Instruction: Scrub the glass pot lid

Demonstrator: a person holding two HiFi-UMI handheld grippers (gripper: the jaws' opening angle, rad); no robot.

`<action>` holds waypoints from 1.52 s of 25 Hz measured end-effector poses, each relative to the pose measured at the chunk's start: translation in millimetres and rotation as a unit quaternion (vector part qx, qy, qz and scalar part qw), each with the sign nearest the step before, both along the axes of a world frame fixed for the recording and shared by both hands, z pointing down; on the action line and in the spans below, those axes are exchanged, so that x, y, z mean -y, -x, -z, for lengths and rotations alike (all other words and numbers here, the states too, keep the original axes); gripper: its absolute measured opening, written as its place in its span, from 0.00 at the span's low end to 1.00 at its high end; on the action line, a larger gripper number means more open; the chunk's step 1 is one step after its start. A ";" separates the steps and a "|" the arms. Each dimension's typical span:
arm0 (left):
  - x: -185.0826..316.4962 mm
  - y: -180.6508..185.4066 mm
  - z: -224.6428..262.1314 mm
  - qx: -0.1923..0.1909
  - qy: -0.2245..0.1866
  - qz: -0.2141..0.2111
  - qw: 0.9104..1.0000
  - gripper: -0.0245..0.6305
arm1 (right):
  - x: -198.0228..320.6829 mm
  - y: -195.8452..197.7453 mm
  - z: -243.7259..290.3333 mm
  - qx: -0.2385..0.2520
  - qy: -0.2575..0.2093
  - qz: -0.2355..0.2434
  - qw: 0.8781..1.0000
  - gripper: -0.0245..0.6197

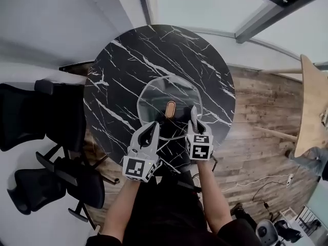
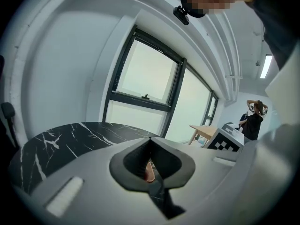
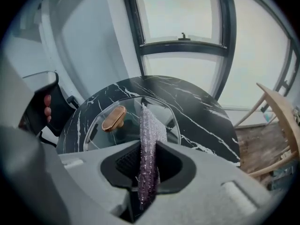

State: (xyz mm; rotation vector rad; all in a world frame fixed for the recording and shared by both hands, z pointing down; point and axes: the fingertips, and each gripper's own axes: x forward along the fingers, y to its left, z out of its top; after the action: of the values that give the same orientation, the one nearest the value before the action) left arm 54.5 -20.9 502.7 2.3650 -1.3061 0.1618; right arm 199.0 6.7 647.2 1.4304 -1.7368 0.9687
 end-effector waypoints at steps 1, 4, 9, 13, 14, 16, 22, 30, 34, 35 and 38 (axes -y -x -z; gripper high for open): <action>3.5 1.6 2.1 -0.002 0.001 0.005 1.000 0.04 | 3.6 0.8 -1.2 0.001 0.000 0.002 1.000 0.15; 12.6 8.1 1.1 -0.011 -0.002 0.007 1.000 0.04 | 15.6 5.3 -7.6 0.001 0.000 0.007 1.000 0.15; 19.5 23.2 -2.9 -0.024 0.009 -0.019 1.000 0.04 | 20.5 13.7 -14.1 -0.011 -0.003 0.019 1.000 0.15; 35.1 45.1 6.0 -0.019 -0.007 -0.025 0.999 0.04 | 35.3 17.4 -14.7 -0.006 -0.002 0.014 1.000 0.15; 37.7 51.0 6.6 -0.018 -0.008 -0.022 1.000 0.04 | 37.4 18.8 -15.3 -0.008 0.000 0.017 1.000 0.15; 42.1 61.3 9.1 -0.022 -0.009 -0.016 1.000 0.04 | 38.5 19.7 -16.4 -0.014 0.007 0.021 1.000 0.15; 52.4 79.4 8.5 -0.022 -0.010 -0.017 1.000 0.04 | 65.6 20.8 -18.7 -0.018 0.013 0.037 0.999 0.15; 57.2 93.1 -6.0 -0.028 0.008 -0.017 0.999 0.04 | 103.7 40.6 -25.8 -0.021 0.023 0.112 0.993 0.15; 60.7 101.8 -7.4 -0.032 0.010 -0.010 0.999 0.04 | 117.5 51.3 -23.2 -0.018 0.034 0.137 0.990 0.15; 60.5 103.6 -8.2 -0.032 0.009 -0.010 0.999 0.04 | 120.2 54.2 -22.8 -0.019 0.036 0.146 0.989 0.15; 61.8 110.8 -8.1 -0.032 0.005 -0.006 0.999 0.04 | 126.7 64.1 -23.3 -0.018 0.039 0.170 0.984 0.15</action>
State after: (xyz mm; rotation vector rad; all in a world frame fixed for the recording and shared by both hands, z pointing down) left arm -56.3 -82.7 510.7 2.3504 -1.2581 0.0944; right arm 134.8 -120.0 670.5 1.0492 -1.8198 0.8109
